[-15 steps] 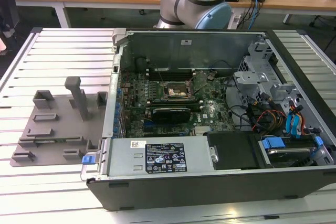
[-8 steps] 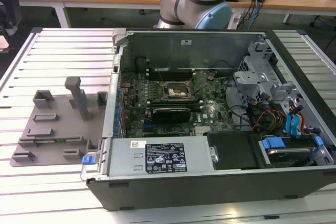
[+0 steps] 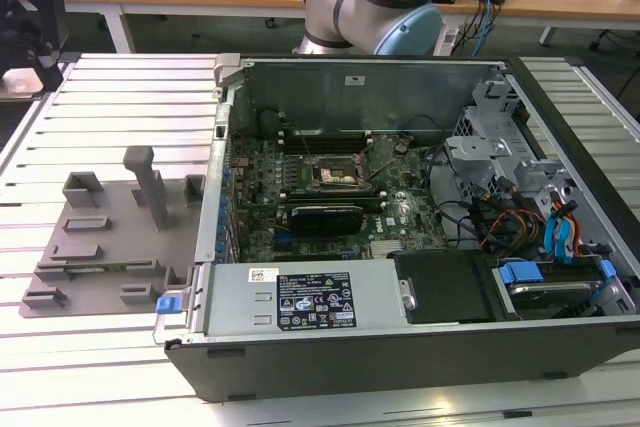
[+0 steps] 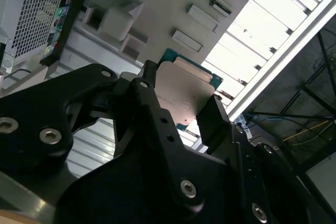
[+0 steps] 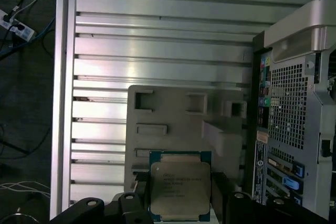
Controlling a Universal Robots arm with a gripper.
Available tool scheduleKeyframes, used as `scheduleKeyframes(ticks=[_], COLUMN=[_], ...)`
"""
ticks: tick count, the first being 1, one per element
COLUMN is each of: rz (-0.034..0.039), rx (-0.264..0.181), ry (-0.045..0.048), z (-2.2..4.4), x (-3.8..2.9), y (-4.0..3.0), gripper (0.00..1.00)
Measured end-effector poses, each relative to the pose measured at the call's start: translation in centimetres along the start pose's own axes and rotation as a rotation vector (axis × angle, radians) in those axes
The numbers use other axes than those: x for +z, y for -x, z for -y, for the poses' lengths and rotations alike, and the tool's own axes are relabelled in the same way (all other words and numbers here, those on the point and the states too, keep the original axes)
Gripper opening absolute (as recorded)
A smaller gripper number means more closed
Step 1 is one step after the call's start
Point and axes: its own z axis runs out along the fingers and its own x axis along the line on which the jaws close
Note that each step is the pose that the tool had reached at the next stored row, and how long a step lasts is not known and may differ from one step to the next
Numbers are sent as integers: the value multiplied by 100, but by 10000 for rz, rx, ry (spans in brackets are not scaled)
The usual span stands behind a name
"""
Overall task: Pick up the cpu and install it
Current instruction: 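Pick up the cpu and move it towards the insertion slot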
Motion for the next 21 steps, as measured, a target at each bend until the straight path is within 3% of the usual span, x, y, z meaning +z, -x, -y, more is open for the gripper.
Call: scheduleKeyframes(ticks=[6,14,21], rz=[-2,-4,-21], rx=[0,1,-1], ry=[-1,-1,-4], z=[11,17,21], x=[7,27,171], y=[240,382,517], gripper=[55,55,55])
